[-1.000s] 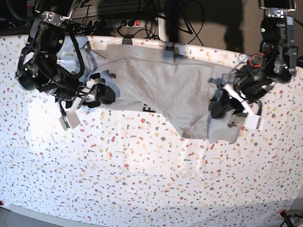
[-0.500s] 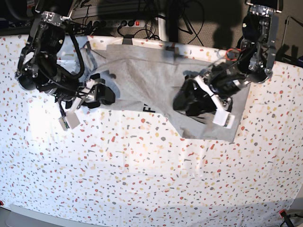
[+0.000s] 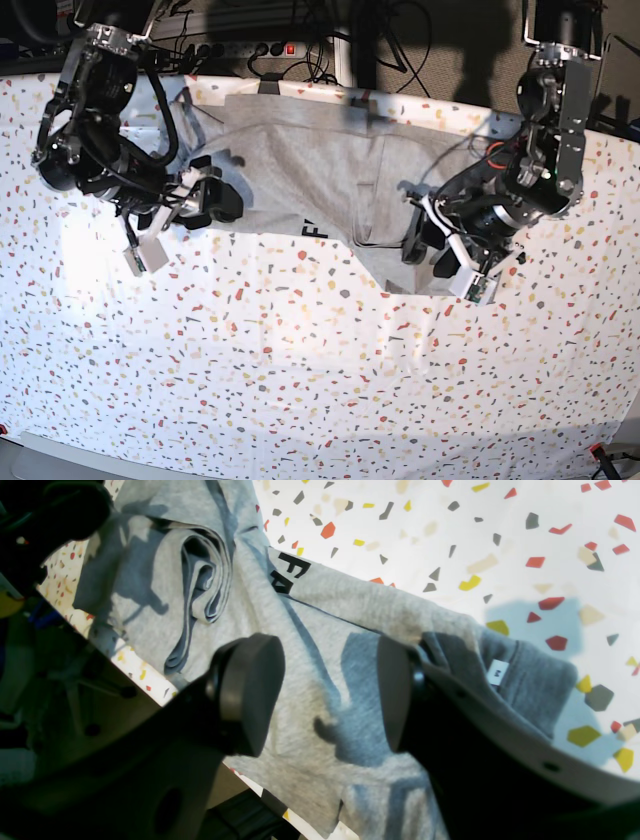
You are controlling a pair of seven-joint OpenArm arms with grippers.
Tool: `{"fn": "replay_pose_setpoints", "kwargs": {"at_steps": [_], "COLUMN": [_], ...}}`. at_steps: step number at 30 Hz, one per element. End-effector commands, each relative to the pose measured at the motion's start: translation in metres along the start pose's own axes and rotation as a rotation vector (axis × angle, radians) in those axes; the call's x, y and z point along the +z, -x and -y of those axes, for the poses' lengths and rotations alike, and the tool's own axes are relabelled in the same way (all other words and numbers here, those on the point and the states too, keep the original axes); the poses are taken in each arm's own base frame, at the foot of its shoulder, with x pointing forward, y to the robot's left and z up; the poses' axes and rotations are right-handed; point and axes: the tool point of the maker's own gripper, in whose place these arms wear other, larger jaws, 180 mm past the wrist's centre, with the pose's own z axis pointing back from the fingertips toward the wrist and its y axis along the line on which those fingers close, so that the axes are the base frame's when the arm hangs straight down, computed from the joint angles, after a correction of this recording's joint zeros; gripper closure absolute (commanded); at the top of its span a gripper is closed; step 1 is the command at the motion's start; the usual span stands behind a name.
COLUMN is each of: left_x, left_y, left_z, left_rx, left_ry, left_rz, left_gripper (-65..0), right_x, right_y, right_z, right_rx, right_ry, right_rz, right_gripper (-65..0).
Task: Fold the T-shirt properly
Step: 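Grasp the shirt end with the left gripper and fold it toward the right gripper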
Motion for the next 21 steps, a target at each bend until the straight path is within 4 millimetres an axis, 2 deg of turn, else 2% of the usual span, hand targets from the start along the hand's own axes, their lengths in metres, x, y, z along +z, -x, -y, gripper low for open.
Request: {"fn": "replay_pose_setpoints", "kwargs": {"at_steps": [1,6,10,13,21], "left_x": [0.0,-0.012,-0.022,-0.03,-0.054], "left_y": [-0.014,0.017,0.021,0.013,-0.035], "left_z": [-0.003,-0.01,0.003,0.021,0.06], "left_rx": [0.0,0.095,0.161,0.169,0.059], "left_ry": [-0.005,-0.018,0.021,0.063,0.148], "left_rz": [0.046,-0.031,-0.028,-0.003,0.146], "left_gripper": [-29.0,-29.0,-29.0,-29.0,-29.0], "right_x": [0.004,0.004,0.004,0.004,0.004], "right_y": [-0.016,-0.015,-0.016,-0.016,-0.013], "right_z": [-0.002,-0.002,-0.003,-0.002,-0.002], "right_rx": [0.028,0.028,0.028,0.029,0.03], "right_ry": [-0.009,-0.009,-0.009,-0.009,-0.008], "right_rz": [0.051,0.05,0.052,0.052,0.033], "right_gripper": [-34.0,-34.0,-34.0,-34.0,-34.0]}}
